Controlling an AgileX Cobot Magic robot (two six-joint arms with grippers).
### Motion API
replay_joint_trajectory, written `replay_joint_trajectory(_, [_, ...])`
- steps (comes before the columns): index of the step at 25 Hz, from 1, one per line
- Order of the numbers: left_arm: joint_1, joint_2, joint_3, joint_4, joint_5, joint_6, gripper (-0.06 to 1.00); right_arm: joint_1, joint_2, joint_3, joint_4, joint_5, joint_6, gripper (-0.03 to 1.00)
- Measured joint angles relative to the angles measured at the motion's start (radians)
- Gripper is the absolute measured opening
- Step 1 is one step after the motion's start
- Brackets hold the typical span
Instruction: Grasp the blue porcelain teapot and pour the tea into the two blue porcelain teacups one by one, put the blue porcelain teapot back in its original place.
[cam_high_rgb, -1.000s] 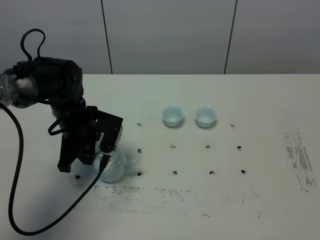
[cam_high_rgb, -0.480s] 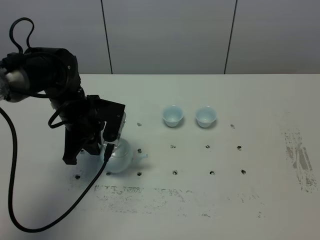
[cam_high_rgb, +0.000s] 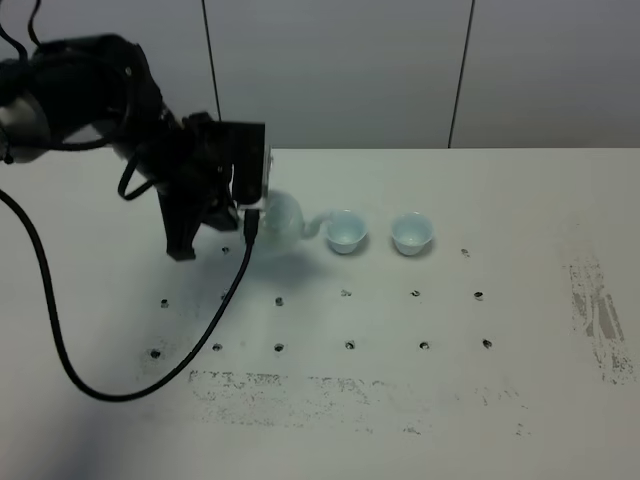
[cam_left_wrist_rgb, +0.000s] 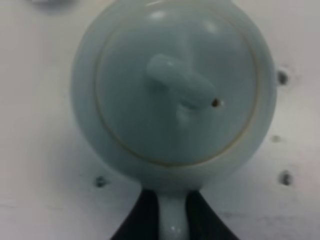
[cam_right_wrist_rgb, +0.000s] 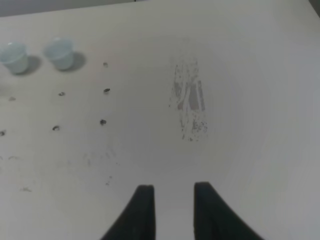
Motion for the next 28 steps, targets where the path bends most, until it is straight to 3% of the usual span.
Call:
replay_joint_trajectory(6, [-0.065, 0.112, -0.353, 0.131, 0.137, -0.033, 0.13, 0.000, 0.000, 0.000, 0.000, 0.000, 0.000, 0.21])
replay_joint_trajectory(13, [-0.112, 0.332, -0.634, 0.198, 0.140, -0.033, 0.13, 0.000, 0.000, 0.000, 0.000, 0.000, 0.000, 0.21])
replay_joint_trajectory(23, [-0.115, 0.480, -0.694, 0.205, -0.040, 0.104, 0.13, 0.000, 0.000, 0.000, 0.000, 0.000, 0.000, 0.21])
replay_joint_trajectory(28, [-0.115, 0.496, -0.694, 0.204, -0.064, 0.191, 0.13, 0.000, 0.000, 0.000, 0.000, 0.000, 0.000, 0.21])
